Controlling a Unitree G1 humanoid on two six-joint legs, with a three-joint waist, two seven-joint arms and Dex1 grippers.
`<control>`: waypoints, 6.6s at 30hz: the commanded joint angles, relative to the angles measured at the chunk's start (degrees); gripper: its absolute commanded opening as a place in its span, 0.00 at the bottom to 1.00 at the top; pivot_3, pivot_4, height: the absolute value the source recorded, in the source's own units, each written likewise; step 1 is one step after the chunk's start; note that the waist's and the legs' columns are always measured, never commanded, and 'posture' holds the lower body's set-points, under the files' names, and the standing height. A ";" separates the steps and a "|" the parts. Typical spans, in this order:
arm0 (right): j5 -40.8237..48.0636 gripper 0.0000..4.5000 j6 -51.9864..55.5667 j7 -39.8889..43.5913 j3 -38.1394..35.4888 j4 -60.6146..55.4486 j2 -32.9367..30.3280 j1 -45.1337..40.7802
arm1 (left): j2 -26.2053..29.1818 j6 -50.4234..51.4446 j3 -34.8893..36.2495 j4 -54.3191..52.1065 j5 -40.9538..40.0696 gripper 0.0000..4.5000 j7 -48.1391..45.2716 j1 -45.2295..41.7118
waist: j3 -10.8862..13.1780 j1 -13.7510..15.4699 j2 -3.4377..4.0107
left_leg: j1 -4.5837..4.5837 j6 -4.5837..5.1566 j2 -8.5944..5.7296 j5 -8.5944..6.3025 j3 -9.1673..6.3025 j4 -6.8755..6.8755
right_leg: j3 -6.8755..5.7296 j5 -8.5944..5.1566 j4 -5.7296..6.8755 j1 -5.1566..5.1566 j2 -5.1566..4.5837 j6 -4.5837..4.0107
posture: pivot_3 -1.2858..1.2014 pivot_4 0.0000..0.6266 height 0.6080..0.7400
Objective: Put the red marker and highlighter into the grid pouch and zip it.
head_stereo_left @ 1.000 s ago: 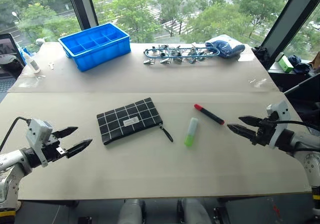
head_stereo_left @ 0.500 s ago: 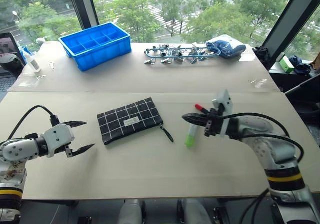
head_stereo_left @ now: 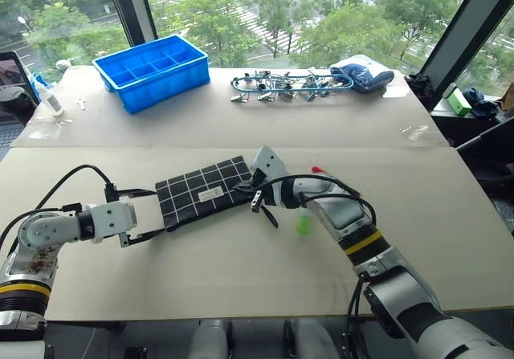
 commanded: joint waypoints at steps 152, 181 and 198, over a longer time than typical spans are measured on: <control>5.97 0.05 19.11 -15.42 -19.08 -4.76 0.41 -0.90 | -13.91 43.63 -0.60 -37.15 -16.86 0.00 9.10 -1.35 | -0.10 -0.82 0.16 | -0.34 -0.09 0.08 0.06 0.15 -0.05 | 0.25 -0.08 0.47 -0.64 0.10 -0.13 | 0.52 0.24 1.00; 10.26 0.01 22.67 2.94 -4.61 -12.47 5.19 -3.64 | -14.98 44.00 -1.50 -36.61 -16.21 0.00 8.54 -2.71 | -0.10 -0.71 0.17 | -0.34 -0.09 0.09 0.06 0.12 -0.03 | 0.21 -0.07 0.52 -0.63 0.12 -0.13 | 0.52 0.24 1.00; 4.74 0.01 12.30 -11.69 -19.28 7.96 0.81 -13.94 | -14.84 44.76 -1.07 -37.66 -16.50 0.00 7.81 -1.54 | -0.10 -1.46 0.16 | -0.38 -0.29 0.16 0.18 0.16 -0.08 | 0.25 -0.02 0.55 -0.65 0.22 -0.11 | 0.52 0.24 1.00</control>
